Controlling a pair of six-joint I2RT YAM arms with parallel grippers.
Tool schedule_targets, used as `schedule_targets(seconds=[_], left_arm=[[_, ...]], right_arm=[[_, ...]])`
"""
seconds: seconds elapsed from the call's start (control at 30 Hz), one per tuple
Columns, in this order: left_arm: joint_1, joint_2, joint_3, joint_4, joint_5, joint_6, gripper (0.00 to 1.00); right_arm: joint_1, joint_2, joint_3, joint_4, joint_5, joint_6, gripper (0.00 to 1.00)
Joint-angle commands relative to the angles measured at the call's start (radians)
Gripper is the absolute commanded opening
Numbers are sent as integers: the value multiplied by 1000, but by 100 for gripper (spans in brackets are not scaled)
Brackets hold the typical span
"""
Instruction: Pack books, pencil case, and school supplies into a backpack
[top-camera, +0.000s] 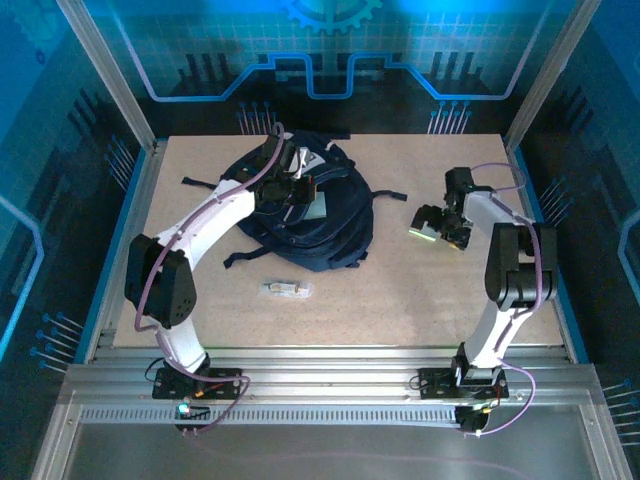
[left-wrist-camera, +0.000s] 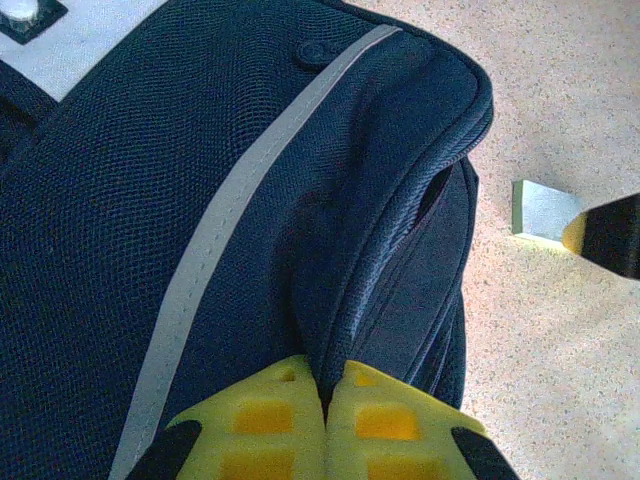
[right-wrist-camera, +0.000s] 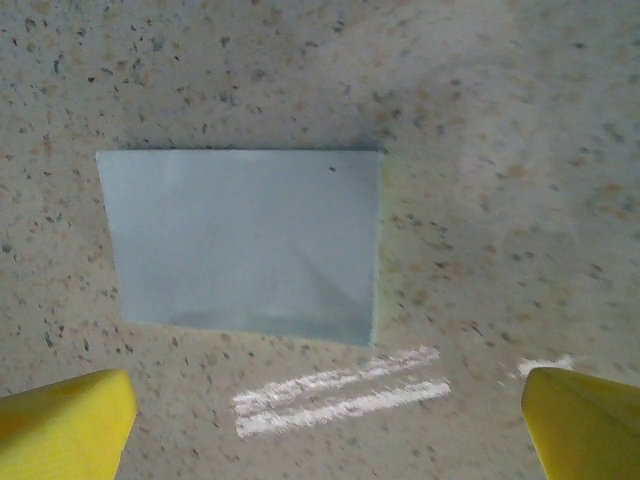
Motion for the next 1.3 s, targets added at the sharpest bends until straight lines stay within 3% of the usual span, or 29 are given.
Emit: schedule_targets(seconds=[0.0, 0.4, 0.6, 0.77, 0.9, 1.1, 1.27], left_arm=[[-7, -45, 5, 27, 47, -27, 0], [-7, -38, -14, 38, 53, -46, 0], [-8, -39, 0, 39, 52, -50, 0], [-7, -41, -4, 45, 58, -64, 0], [-7, -42, -12, 51, 59, -68, 0], [-7, -50, -19, 50, 57, -68, 0], [-7, -57, -19, 51, 49, -61, 0]], right_arm=[[31, 38, 55, 41, -10, 39, 100], [53, 179, 158, -14, 73, 73, 100], [62, 204, 162, -22, 89, 75, 87], [63, 171, 116, -2, 108, 92, 73], [61, 140, 94, 7, 104, 93, 67], [40, 63, 79, -5, 85, 76, 66], [49, -44, 59, -17, -17, 40, 66]])
